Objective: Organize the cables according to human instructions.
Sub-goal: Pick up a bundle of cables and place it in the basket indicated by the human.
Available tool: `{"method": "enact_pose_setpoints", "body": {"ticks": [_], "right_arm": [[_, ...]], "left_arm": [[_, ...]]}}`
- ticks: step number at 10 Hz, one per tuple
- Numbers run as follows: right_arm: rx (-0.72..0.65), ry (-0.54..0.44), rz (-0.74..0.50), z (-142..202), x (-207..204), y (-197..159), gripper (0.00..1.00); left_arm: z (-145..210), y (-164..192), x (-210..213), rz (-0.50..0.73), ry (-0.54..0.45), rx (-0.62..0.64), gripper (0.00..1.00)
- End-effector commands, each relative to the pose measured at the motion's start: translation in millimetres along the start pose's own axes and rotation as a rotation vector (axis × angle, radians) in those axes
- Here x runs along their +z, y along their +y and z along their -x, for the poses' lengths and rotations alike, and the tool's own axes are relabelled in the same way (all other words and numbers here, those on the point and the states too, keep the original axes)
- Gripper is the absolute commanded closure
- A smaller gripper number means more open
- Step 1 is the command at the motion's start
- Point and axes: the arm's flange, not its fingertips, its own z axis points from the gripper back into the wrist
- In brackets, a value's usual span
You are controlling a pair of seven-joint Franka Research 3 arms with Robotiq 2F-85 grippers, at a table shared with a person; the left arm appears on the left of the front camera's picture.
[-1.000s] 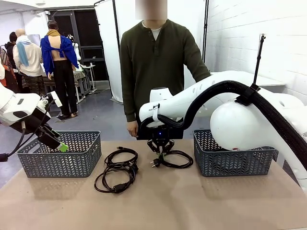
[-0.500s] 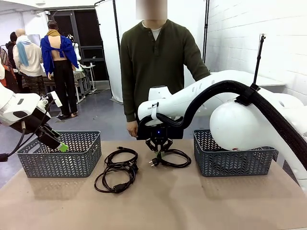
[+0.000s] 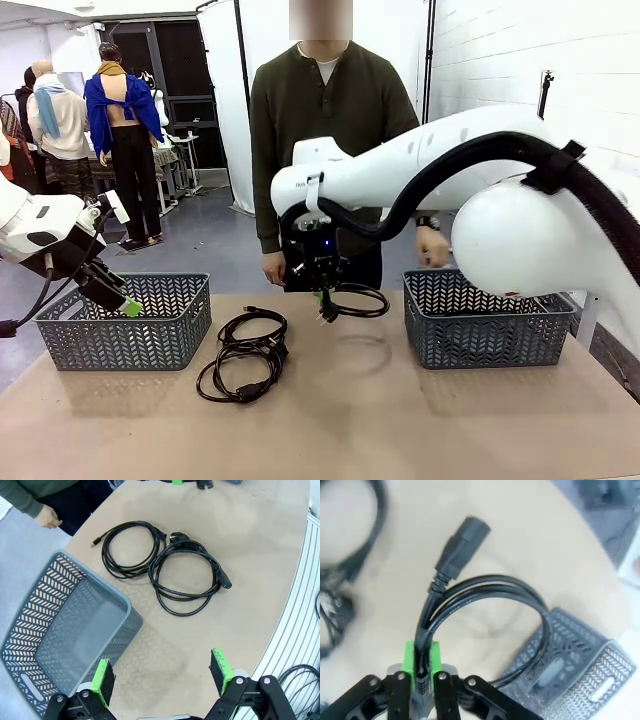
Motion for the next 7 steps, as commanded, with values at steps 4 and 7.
{"method": "enact_pose_setpoints", "body": {"ticks": [4, 7], "right_arm": [[0.614, 0.067, 0.015, 25, 71, -17, 1.0], [0.781, 0.036, -0.035, 43, 74, -24, 1.0]], "left_arm": [[2, 2, 0, 0.006, 0.0, -0.001, 0.0], [2, 2, 0, 0.006, 0.0, -0.001, 0.0]]}}
